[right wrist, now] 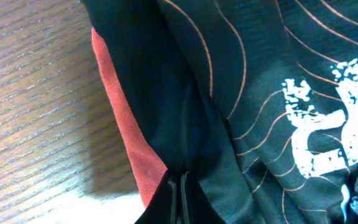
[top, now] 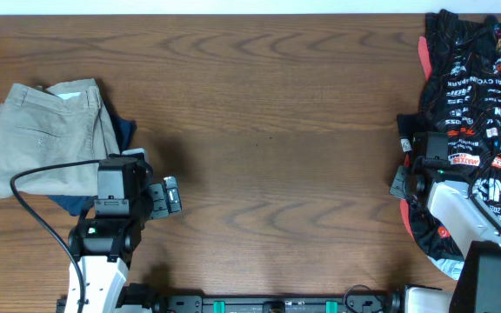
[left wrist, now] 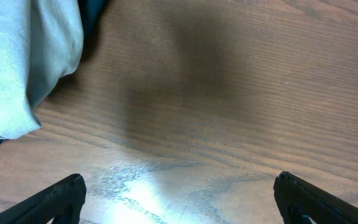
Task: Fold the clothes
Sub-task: 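Grasp the black jersey edge with the right gripper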
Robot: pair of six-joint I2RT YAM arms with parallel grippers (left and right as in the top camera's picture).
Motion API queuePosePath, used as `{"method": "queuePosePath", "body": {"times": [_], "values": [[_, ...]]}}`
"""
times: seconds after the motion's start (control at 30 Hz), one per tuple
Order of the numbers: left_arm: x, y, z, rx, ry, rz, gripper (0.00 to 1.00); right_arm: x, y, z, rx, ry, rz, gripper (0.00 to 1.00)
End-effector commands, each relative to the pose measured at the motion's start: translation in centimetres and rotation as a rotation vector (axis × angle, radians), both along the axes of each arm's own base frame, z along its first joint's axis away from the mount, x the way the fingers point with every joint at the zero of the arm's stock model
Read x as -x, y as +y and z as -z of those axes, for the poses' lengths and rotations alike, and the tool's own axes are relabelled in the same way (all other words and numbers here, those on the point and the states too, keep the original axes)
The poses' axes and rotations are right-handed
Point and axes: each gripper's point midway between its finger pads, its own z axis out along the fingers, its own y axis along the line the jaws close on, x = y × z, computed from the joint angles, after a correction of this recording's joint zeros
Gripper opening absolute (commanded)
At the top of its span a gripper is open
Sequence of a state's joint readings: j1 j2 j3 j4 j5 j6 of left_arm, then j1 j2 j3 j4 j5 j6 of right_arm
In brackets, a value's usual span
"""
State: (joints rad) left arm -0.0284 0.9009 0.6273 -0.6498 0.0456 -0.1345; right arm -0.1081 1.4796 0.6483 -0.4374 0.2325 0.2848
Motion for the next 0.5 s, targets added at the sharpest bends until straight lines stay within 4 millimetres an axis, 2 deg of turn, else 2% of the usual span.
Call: {"method": "queuePosePath", "body": {"times": [0.0, 0.1, 0.17, 0.3, 0.37, 0.47], "values": [[-0.4, 0.0, -0.8, 0.005, -0.019, -0.008, 0.98, 0.2, -0.8, 0.1, -0.003, 0.005, 0.037, 0.01], [-0.4, 0.0, -0.8, 0.005, -0.019, -0.008, 0.98, -0.7, -0.3, -0.7, -0.038, -0.029, 0.025, 0.01], [-0.4, 0.0, -0.8, 0.005, -0.019, -0.008, 0.98, -1.8, -0.2, -2.5, -0.06, -0.071, 0.022, 0.01], [-0.4, 0.0, -0.8, 0.005, -0.019, -0.008, 0.98, -4.9, -0.4, -8.3, -0.082, -0.191, -0.031, 0.01], [-0.4, 0.0, -0.8, 0.005, -0.019, -0.008, 0.98, -6.4, 0.2, -11.2, -0.106, -0.254, -0.093, 0.01], [-0.4, 0.0, -0.8, 0.005, -0.019, -0.008, 0.98, -7.9, 1.7, -13.7, -0.168, -0.318, -0.177, 0.01]]}}
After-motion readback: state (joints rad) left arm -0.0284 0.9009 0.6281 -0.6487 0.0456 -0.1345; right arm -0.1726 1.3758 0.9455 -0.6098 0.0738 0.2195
